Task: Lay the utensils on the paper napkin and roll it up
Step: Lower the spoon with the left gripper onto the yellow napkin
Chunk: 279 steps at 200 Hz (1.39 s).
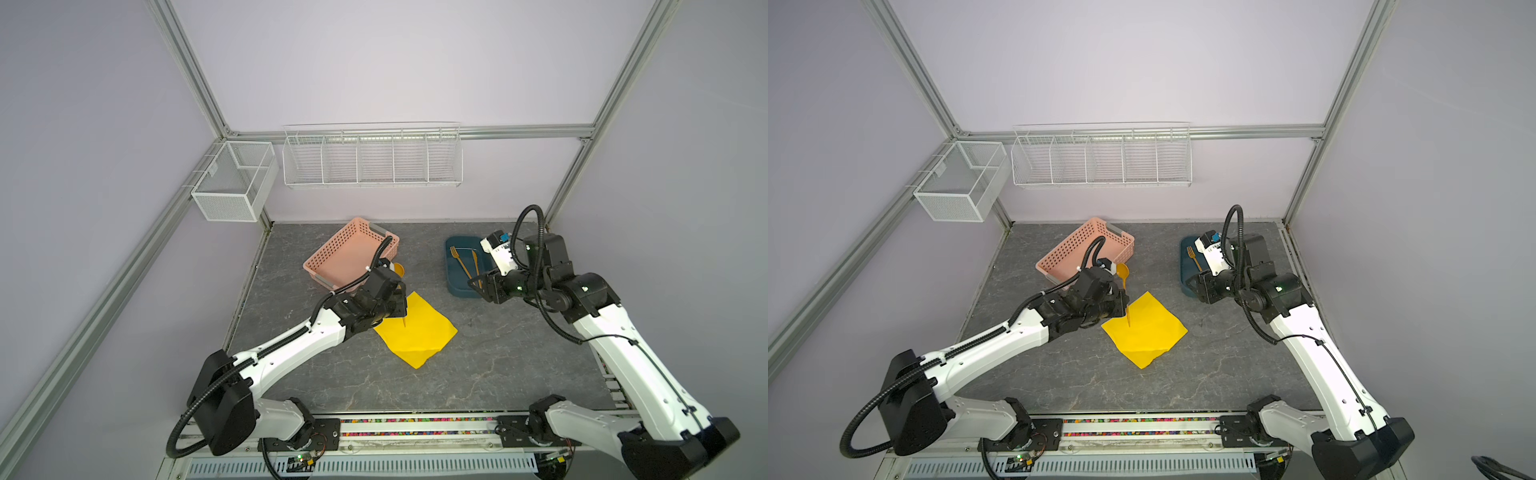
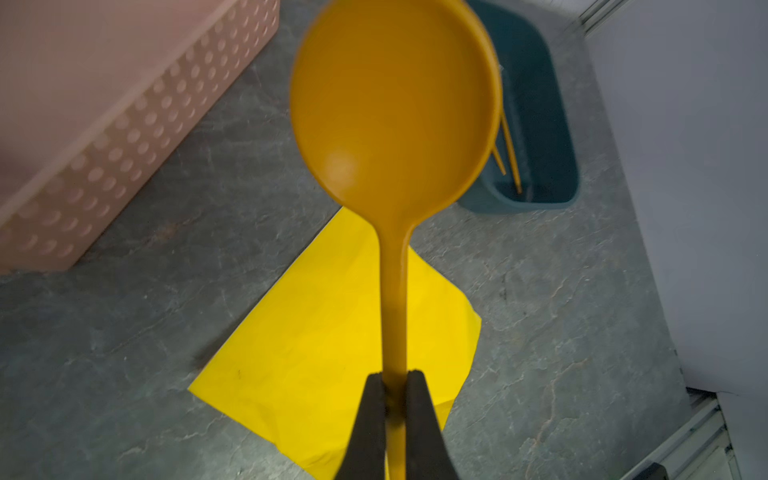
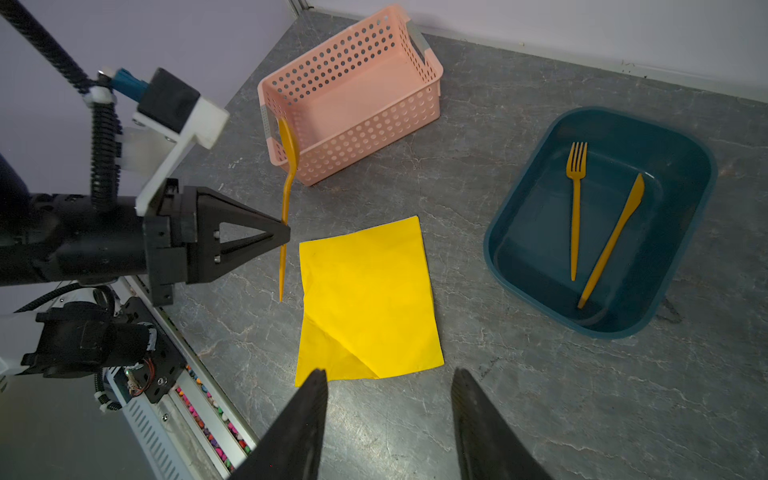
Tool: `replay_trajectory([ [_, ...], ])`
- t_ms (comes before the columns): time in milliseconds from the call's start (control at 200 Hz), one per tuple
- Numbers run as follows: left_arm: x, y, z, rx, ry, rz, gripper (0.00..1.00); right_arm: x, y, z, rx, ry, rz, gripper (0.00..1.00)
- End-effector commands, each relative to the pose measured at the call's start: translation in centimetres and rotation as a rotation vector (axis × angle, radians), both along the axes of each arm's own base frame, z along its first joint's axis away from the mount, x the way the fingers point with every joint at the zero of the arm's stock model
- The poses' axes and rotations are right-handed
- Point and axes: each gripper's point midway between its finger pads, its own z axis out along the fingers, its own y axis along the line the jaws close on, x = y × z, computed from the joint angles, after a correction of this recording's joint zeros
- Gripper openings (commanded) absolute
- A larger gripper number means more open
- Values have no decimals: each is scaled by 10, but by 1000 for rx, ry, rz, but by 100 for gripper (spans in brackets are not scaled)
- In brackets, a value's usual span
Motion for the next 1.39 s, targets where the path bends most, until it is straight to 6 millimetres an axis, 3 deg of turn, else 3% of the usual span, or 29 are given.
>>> replay_trajectory([
  [0, -1, 1, -16, 54, 75, 44, 0, 1, -3, -8, -18, 0, 19, 51],
  [230, -4, -17, -57, 142, 237, 0, 0, 6, -7, -24, -36, 34, 13, 52],
  [375, -3, -21, -72, 176, 269, -3, 0, 8, -8, -26, -35, 37, 11, 52],
  [1105, -5, -20, -114, 342, 401, -35, 0, 8, -11, -28, -31, 41, 9, 52],
  [1390, -8, -16, -121, 366, 425, -32, 0, 7, -12, -29, -29, 41, 7, 52],
])
